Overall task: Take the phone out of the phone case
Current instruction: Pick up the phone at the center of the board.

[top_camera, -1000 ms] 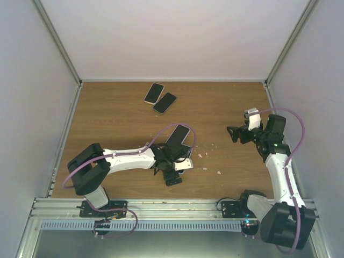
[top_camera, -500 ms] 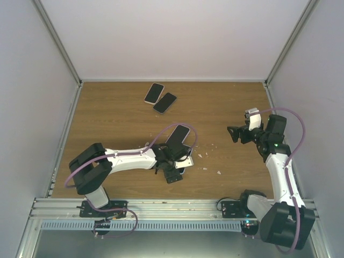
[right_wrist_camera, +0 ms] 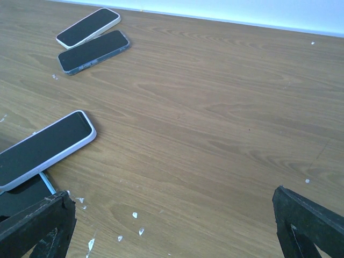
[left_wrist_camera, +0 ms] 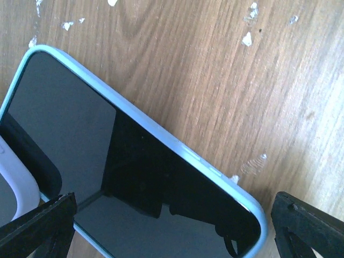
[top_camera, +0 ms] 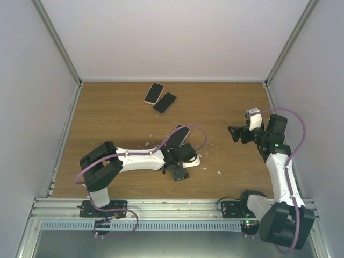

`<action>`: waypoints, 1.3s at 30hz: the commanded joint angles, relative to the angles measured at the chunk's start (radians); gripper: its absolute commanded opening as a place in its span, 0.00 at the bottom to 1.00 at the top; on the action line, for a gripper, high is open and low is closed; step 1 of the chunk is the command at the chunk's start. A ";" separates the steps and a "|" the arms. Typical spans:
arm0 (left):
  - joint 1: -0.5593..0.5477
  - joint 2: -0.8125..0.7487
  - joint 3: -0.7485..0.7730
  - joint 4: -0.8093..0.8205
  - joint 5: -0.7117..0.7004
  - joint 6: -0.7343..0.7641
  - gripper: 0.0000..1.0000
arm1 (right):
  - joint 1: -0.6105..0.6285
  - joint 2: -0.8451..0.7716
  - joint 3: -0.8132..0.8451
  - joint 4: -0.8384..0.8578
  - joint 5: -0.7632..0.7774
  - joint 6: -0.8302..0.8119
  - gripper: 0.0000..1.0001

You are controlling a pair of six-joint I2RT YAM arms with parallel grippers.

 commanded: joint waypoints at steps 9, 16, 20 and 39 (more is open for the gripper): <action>0.010 0.031 -0.019 0.061 -0.079 -0.005 0.99 | -0.014 -0.014 -0.012 0.032 -0.007 -0.016 1.00; 0.067 -0.058 -0.118 0.029 -0.090 0.002 0.99 | -0.015 -0.013 -0.012 0.031 -0.010 -0.016 1.00; 0.113 -0.081 -0.149 0.008 -0.050 -0.010 0.99 | -0.016 -0.016 -0.012 0.032 -0.008 -0.016 1.00; 0.262 0.065 -0.005 -0.049 0.195 -0.050 0.99 | -0.025 -0.024 -0.016 0.034 -0.001 -0.012 0.99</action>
